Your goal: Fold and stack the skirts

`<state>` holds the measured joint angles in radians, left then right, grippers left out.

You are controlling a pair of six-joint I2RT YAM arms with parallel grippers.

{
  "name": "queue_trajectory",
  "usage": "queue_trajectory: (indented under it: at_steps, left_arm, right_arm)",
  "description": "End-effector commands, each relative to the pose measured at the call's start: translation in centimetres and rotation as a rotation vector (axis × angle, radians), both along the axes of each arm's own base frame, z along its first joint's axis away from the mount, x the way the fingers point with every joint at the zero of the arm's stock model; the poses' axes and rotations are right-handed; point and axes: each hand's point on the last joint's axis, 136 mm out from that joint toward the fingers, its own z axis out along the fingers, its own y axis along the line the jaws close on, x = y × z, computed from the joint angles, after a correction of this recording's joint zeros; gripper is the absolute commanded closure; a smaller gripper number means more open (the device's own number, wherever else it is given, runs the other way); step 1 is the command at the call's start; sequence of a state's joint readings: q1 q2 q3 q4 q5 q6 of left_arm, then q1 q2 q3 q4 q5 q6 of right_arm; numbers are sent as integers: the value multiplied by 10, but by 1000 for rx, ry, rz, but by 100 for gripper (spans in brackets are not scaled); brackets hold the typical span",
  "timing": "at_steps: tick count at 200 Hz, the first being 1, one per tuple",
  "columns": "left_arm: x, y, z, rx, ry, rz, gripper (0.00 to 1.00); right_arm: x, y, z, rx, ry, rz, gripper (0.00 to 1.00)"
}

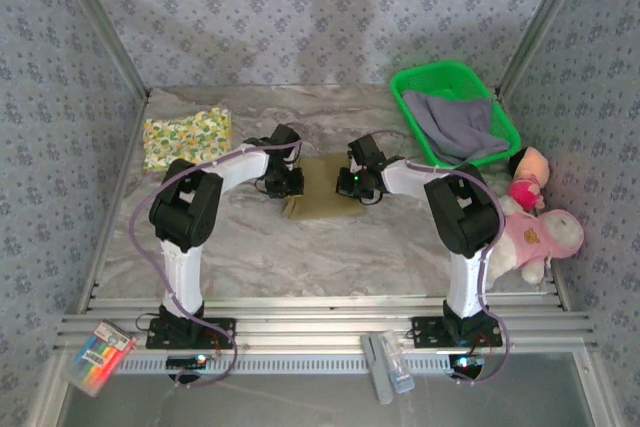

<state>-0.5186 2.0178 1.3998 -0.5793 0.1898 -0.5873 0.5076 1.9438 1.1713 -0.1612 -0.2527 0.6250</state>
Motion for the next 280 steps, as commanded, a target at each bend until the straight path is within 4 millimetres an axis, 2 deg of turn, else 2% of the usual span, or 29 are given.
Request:
queue_trajectory:
  at_steps: [1,10,24,34,50,62,76,80,83,100,120,168,188,197,203,231,280]
  left_arm:
    - [-2,-3,-1,8,1,-2,96]
    - [0,-1,0,17,-10,1,100]
    - [2,3,2,47,-28,3,100]
    - [4,11,5,89,-50,4,100]
    - [9,28,15,186,-99,-2,100]
    - [13,46,27,294,-139,-14,100]
    - [23,65,47,411,-202,-34,100]
    - [25,69,51,437,-215,-45,100]
    - [27,73,55,460,-227,-50,100]
    - [39,92,73,562,-272,-74,100]
    - [55,116,96,695,-310,-91,100]
    - [95,157,156,931,-395,-131,100]
    - [108,172,175,1005,-406,-152,100]
    - [113,177,176,1025,-394,-169,100]
    - [119,177,186,1018,-415,-163,100]
    - [132,183,192,929,-432,-174,100]
    - [140,197,213,755,-441,-174,100]
  right_arm:
    - [-30,-17,-45,-81,149,-14,100]
    - [-28,-12,-39,-56,131,-3,100]
    - [-24,-4,-19,-4,75,44,100]
    - [-18,-1,2,28,17,58,93]
    - [-8,-5,40,59,-92,53,70]
    - [1,-15,66,42,-167,40,53]
    - [9,-30,89,0,-242,24,20]
    - [11,-34,95,-14,-260,16,3]
    - [12,-38,98,-26,-270,9,0]
    - [19,-52,116,-61,-321,-16,0]
    - [26,-66,126,-92,-343,-54,0]
    - [33,-86,125,-109,-313,-123,0]
    - [35,-90,124,-99,-298,-146,0]
    - [36,-92,123,-89,-291,-156,0]
    - [36,-93,123,-83,-286,-161,0]
    - [37,-97,121,-64,-267,-178,0]
    - [37,-100,121,-62,-259,-196,0]
